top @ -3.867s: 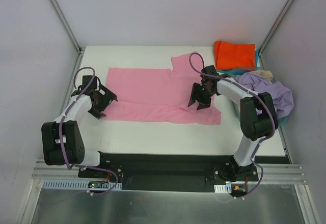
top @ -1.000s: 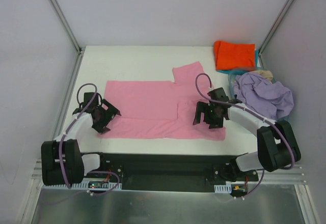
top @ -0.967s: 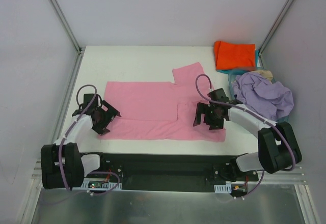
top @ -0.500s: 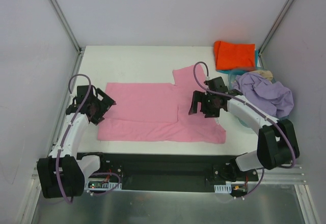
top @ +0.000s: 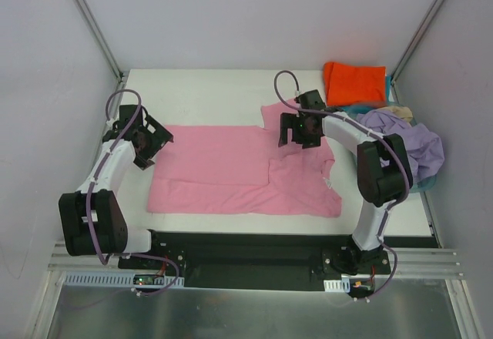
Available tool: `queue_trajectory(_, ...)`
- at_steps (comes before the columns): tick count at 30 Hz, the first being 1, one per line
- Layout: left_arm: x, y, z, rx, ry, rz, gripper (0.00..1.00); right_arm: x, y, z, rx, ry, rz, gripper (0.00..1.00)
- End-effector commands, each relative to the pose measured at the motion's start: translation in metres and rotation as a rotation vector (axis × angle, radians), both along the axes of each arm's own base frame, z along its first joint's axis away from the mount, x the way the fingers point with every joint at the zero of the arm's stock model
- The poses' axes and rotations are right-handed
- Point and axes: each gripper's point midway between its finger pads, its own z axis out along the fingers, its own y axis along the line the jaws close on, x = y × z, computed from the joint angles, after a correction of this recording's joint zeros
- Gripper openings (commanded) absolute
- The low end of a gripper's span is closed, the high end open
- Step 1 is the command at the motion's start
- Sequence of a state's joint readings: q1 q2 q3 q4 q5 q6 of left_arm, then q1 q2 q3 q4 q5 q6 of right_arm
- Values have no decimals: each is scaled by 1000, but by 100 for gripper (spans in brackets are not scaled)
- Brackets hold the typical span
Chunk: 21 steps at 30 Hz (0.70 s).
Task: Fold and stack the t-shirts
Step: Fold the tshirt
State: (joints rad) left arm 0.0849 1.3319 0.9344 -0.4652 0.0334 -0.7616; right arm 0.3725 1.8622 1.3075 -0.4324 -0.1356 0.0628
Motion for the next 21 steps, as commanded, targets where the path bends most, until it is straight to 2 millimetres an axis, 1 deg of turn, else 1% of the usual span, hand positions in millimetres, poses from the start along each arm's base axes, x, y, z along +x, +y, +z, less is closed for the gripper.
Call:
queue_trajectory(1,25,12,13,71,-18,-8,99,53,-5,32,-54,-173,36,97)
queue_trajectory(2,30,13,9,72,-4,-13,99,63,-3,41,-42,-206,42,97)
queue_trajectory(3,40,14,17,73,-25,-16,99,69,0,45,-38,-229,61,97)
queue_trajectory(4,45,14,19,74,-27,-23,99,77,1,49,-30,-249,63,97)
queue_trajectory(5,56,16,21,83,-32,-23,99,86,-2,49,-34,-257,57,97)
queue_trajectory(6,62,19,23,91,-35,-25,99,101,0,63,-30,-300,57,97)
queue_trajectory(7,69,21,23,106,-33,-40,99,111,-3,69,-36,-318,47,97)
queue_trajectory(8,82,23,22,109,-33,-47,99,121,-7,62,-42,-308,37,97)
queue_trajectory(9,89,25,22,114,-32,-55,99,138,-6,79,-29,-354,27,97)
queue_trajectory(10,96,26,21,114,-33,-61,99,144,-9,80,-37,-349,18,97)
queue_trajectory(11,109,27,20,111,-33,-68,99,153,-14,63,-50,-317,11,97)
queue_trajectory(12,114,28,19,111,-31,-81,99,161,-13,66,-50,-325,10,97)
queue_trajectory(13,119,28,16,112,-26,-87,99,174,-15,78,-60,-350,-7,97)
queue_trajectory(14,130,29,11,117,-18,-96,99,183,-15,79,-64,-361,-10,97)
queue_trajectory(15,136,33,9,128,-15,-95,98,191,-18,61,-95,-346,-23,97)
queue_trajectory(16,141,34,5,131,-9,-99,98,205,-17,71,-91,-392,-33,97)
queue_trajectory(17,154,34,0,134,-7,-107,97,213,-21,69,-115,-408,-52,97)
queue_trajectory(18,160,34,-3,133,-2,-117,95,221,-22,53,-130,-399,-59,97)
queue_trajectory(19,163,34,-8,129,13,-122,92,233,-23,64,-132,-444,-77,97)
queue_trajectory(20,175,35,-13,127,17,-123,91,239,-24,59,-142,-451,-79,97)
queue_trajectory(21,178,35,-17,126,30,-125,89,247,-25,60,-151,-474,-92,97)
